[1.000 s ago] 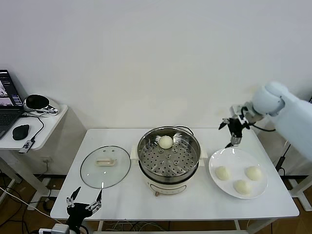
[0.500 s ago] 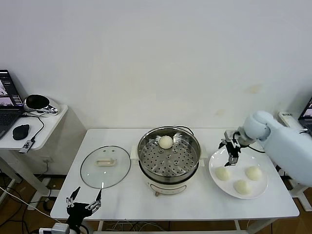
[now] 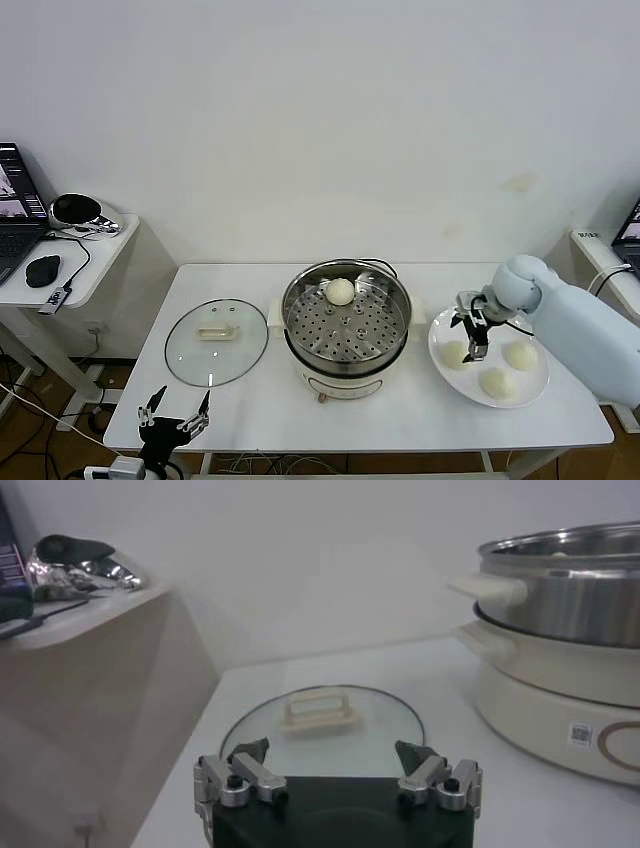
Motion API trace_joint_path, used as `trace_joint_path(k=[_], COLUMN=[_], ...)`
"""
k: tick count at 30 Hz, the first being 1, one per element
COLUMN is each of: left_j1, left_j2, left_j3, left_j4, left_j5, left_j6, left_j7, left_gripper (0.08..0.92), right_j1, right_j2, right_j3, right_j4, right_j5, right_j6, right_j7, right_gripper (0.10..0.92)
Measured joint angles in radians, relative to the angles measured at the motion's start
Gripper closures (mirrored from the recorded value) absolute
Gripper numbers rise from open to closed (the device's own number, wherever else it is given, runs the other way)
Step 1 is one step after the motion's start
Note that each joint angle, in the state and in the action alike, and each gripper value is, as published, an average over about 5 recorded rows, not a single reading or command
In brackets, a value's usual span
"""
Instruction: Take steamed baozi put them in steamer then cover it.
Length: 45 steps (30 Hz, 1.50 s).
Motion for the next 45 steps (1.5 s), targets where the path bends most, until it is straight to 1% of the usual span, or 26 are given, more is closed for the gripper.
trace_joint_path(k=[26, 29, 34, 37, 40, 45], left_j1=[-0.012, -0.015, -0.018, -0.018, -0.016, -0.017], left_j2=[0.006, 0.006, 0.003, 0.002, 0.001, -0.001], left_j3=[0.001, 0.001, 0.001, 0.002, 0.004, 0.005], left_j4=[0.026, 0.029, 0.031, 0.031, 0.031, 0.031], left_j5=[0.003, 0.003, 0.003, 0.003, 0.003, 0.005], left_j6=[0.0, 0.0, 0.0, 0.0, -0.001, -0.003], left_j7=[0.001, 0.001, 0.001, 0.001, 0.001, 0.001], left_gripper=[0.177, 0.177, 0.177, 0.177, 0.177, 0.177], right_j1=[-0.026, -0.023, -0.016, -0.014, -0.007, 0.027], right_j2=[0.057, 0.059, 0.054, 0.05, 0.043, 0.017], right_j3=[0.014, 0.01, 0.003, 0.002, -0.002, -0.025], right_j4=[-0.097, -0.101, -0.101, -0.1, -0.095, -0.069], right_j5=[-0.051, -0.051, -0.045, -0.041, -0.035, -0.005], right_j6=[0.017, 0.016, 0.014, 0.011, 0.006, -0.008], right_j7=[0.028, 0.028, 0.027, 0.027, 0.023, 0.015], right_gripper=[0.205, 0.249, 0.366, 0.417, 0.442, 0.444])
